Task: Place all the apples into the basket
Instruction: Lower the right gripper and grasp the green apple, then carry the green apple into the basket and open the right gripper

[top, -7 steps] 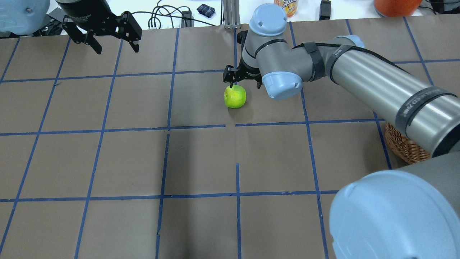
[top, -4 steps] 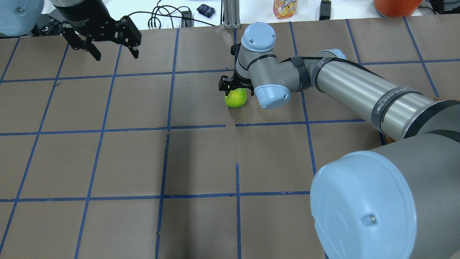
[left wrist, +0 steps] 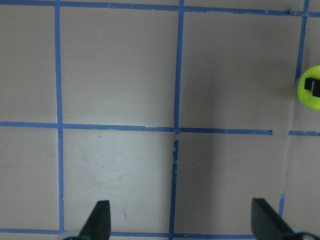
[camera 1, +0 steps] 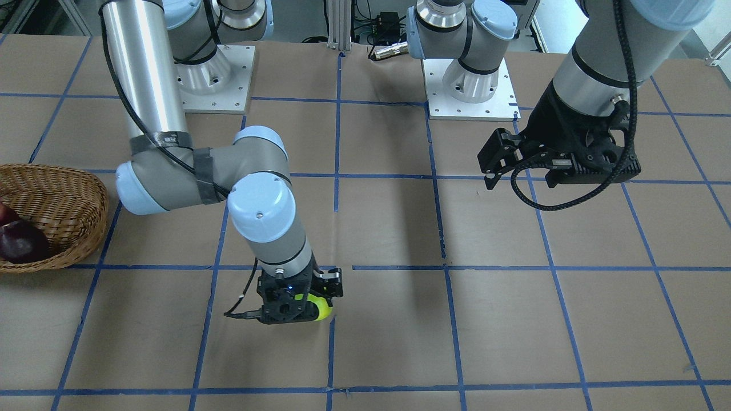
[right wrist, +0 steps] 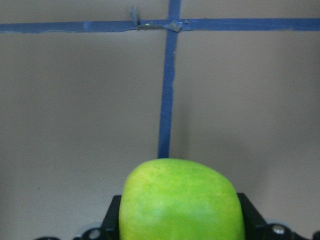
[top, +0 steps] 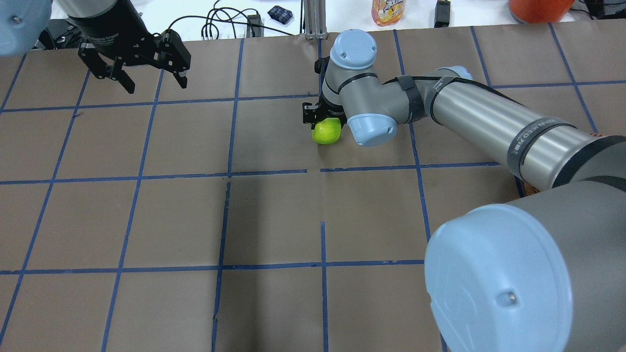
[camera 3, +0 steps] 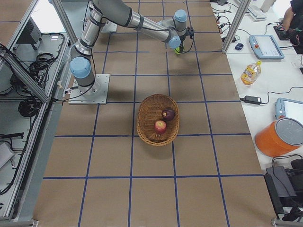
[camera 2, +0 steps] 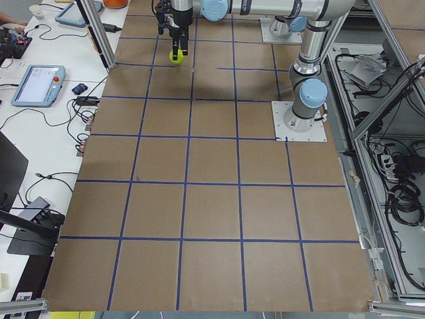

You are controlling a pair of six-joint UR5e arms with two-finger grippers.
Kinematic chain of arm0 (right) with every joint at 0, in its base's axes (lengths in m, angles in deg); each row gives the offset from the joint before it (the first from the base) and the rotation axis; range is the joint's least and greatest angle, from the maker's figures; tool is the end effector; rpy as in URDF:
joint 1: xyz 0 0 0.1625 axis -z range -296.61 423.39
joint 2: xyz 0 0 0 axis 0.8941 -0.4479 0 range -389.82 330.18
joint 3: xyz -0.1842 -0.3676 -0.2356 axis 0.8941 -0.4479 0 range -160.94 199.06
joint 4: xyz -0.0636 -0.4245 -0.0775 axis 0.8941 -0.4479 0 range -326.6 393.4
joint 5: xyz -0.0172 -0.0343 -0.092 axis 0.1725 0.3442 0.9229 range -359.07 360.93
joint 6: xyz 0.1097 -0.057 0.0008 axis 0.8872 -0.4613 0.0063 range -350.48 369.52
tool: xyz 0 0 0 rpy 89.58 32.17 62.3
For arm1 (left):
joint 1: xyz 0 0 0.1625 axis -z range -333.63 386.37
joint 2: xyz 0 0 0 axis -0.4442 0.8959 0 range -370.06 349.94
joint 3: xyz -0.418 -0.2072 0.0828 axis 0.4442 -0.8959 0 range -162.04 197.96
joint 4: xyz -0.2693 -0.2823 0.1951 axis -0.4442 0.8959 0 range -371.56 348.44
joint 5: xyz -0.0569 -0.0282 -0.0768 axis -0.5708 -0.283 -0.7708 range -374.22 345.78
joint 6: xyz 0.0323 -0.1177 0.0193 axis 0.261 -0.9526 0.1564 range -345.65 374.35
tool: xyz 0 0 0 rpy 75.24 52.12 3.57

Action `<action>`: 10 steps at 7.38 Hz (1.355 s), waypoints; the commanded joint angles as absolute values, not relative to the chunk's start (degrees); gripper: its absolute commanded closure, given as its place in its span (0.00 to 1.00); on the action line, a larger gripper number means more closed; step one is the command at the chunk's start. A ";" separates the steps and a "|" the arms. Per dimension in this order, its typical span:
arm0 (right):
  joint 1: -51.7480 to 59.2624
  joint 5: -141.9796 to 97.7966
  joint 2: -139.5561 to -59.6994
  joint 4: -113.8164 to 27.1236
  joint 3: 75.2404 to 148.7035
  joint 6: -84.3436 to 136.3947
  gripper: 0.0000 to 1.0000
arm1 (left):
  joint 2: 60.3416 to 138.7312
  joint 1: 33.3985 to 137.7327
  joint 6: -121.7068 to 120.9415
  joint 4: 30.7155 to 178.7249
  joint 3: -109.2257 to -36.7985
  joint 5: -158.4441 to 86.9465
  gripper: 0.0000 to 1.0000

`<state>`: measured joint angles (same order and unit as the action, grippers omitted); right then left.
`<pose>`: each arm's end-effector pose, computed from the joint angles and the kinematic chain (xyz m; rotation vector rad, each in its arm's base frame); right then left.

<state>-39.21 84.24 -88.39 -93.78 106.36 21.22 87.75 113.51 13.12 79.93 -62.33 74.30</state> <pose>0.3028 -0.6781 0.2605 -0.0366 2.9910 -0.1794 -0.1074 -0.5862 0.5229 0.1110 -3.1139 0.0120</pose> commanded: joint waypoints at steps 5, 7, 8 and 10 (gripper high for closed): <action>-4.61 92.25 -114.26 -84.50 128.43 -16.95 0.80 | 88.46 113.38 11.54 79.94 -61.24 74.03 0.00; 6.55 91.47 -116.82 -94.97 137.59 -30.76 0.75 | 88.20 113.56 11.54 79.67 -61.49 74.12 0.00; 10.79 89.98 -117.01 -95.53 138.93 -35.60 0.55 | 88.64 113.56 11.45 79.58 -61.32 74.11 0.00; 11.53 88.54 -116.75 -92.92 138.08 -36.53 0.00 | 87.68 113.56 11.54 80.37 -62.64 74.55 0.00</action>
<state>10.35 88.60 -116.83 -94.37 138.45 -35.10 88.07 113.51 11.52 79.96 -62.13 74.25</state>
